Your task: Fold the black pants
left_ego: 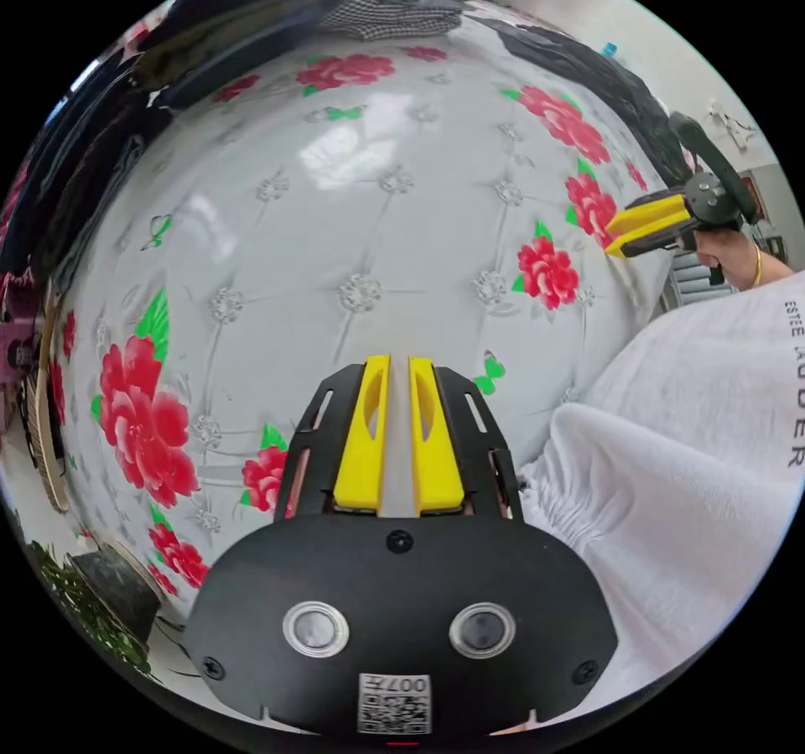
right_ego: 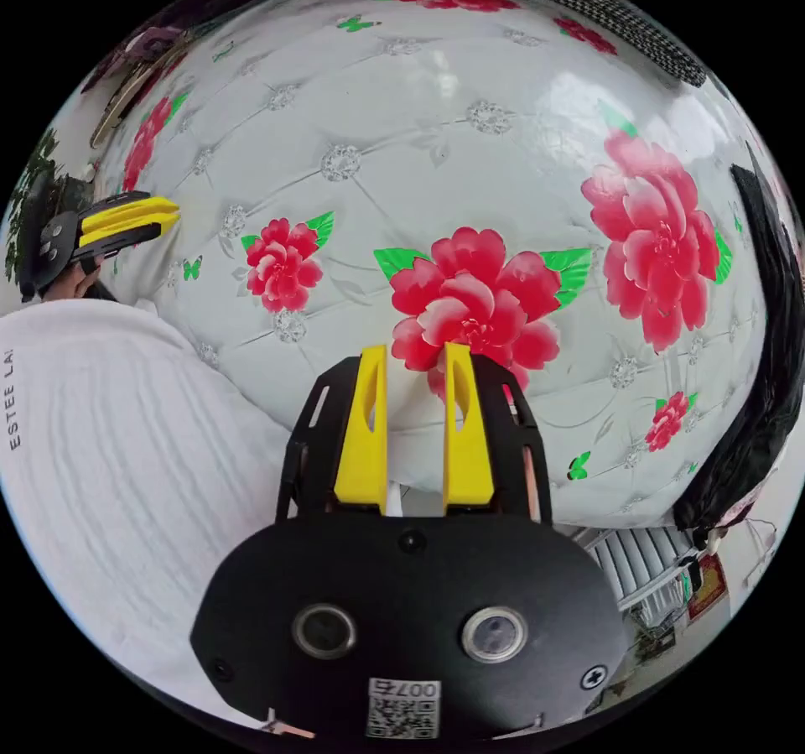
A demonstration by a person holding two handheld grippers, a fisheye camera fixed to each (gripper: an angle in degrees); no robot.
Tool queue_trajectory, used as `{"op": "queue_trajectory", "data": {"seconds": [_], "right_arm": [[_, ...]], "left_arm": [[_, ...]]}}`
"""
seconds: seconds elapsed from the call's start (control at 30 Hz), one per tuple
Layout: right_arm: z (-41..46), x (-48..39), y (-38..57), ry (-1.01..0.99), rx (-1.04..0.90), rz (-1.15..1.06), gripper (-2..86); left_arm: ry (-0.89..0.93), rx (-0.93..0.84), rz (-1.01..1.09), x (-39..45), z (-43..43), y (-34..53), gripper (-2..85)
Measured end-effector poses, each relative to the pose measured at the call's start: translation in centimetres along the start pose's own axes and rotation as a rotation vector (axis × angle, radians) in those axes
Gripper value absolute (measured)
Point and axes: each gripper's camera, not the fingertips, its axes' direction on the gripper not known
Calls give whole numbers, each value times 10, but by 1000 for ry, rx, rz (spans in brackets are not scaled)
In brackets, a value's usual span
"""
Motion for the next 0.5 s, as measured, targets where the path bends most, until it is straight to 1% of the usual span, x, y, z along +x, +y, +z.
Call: {"op": "queue_trajectory", "data": {"seconds": [0.03, 0.07, 0.1, 0.13, 0.2, 0.27, 0.33, 0.37, 0.43, 0.5], "right_arm": [[-5, -14, 2, 49, 75, -10, 60], [-3, -19, 0, 76, 65, -3, 60], [-4, -28, -2, 99, 84, 2, 60], [-5, -32, -6, 94, 87, 28, 61], [-8, -31, -8, 61, 87, 53, 61], [-10, -27, -5, 10, 126, 47, 56], [-11, -13, 6, -65, 219, 94, 44], [-10, -10, 10, -85, 246, 98, 41], [-6, 4, 33, -149, 380, 136, 51], [-9, 27, 54, -103, 460, 233, 61]], "left_arm": [[17, -11, 46, 18, 2, 0, 59], [27, -19, 60, 25, 3, -1, 60], [-26, -12, 64, 36, 0, -2, 62], [-79, -23, 112, 46, -4, -4, 63], [-103, -26, 136, 51, -9, -5, 62], [-78, -11, 75, 46, -14, -4, 60], [-67, 16, 25, 43, -21, 1, 59], [-76, 21, 27, 44, -22, 2, 59], [-128, 25, 21, 53, -26, 5, 58], [-164, 15, -10, 60, -29, 5, 56]]}}
